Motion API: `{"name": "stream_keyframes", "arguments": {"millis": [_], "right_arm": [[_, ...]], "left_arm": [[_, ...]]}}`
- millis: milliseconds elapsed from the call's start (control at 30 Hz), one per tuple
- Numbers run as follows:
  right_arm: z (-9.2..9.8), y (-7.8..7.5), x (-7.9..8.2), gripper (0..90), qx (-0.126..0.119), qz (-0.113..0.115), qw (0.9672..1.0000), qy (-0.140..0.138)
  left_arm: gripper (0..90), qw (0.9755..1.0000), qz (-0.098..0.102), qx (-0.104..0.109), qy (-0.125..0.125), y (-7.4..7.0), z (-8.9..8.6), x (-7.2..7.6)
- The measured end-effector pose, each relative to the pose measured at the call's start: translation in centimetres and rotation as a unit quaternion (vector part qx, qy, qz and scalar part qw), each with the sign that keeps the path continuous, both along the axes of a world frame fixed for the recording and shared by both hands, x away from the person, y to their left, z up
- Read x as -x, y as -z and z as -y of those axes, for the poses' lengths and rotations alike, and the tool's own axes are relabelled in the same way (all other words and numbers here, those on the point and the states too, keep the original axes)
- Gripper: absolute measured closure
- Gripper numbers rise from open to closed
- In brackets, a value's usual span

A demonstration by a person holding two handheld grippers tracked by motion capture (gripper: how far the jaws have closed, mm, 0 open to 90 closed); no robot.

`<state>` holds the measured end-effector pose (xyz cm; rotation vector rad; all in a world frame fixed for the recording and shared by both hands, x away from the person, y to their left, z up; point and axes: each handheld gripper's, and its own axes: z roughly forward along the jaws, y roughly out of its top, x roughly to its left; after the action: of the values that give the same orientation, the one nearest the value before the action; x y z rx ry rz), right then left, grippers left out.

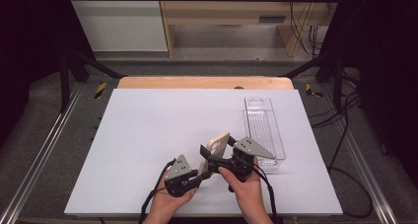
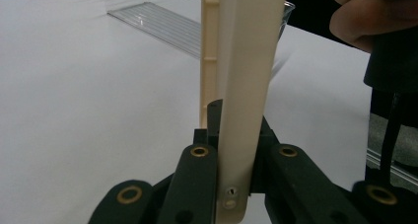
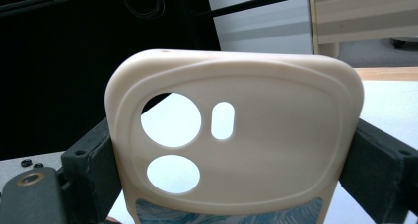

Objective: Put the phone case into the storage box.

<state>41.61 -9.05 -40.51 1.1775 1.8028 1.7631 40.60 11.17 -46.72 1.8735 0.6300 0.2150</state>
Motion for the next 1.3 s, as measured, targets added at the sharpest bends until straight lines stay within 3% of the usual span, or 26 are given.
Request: {"name": "stream_keyframes", "arguments": {"millis": [567, 767, 800, 1000, 1133, 1300], "right_arm": [[-0.3, -0.1, 0.1, 11.4, 0.002, -0.009, 0.9999, 0.011], [-0.4, -0.4, -0.1, 11.6, -0.007, -0.012, 0.9998, 0.016], [-0.5, -0.4, -0.2, 11.5, -0.011, -0.014, 0.9997, 0.016], [-0.6, -1.2, -0.6, 11.5, -0.011, -0.015, 0.9997, 0.016], [-0.4, -1.9, -0.8, 11.5, -0.01, -0.01, 0.9997, 0.021], [-0.1, -2.7, -1.4, 11.5, 0.003, 0.005, 0.9994, 0.033]], "left_arm": [[83.9, 0.9998, 0.014, -0.006, -0.01, 0.0, -0.6, -0.4], [82.6, 0.9992, 0.035, 0.001, -0.022, -0.1, -0.9, -0.4], [80.8, 0.9989, 0.038, 0.002, -0.027, -0.1, -1.0, -0.5], [49.1, 0.9968, 0.054, 0.016, -0.057, -0.2, -1.9, -0.9], [39.8, 0.9956, 0.057, 0.03, -0.068, -0.3, -2.1, -1.0], [25.6, 0.9951, 0.071, 0.021, -0.065, -0.2, -2.0, -1.0]]}}
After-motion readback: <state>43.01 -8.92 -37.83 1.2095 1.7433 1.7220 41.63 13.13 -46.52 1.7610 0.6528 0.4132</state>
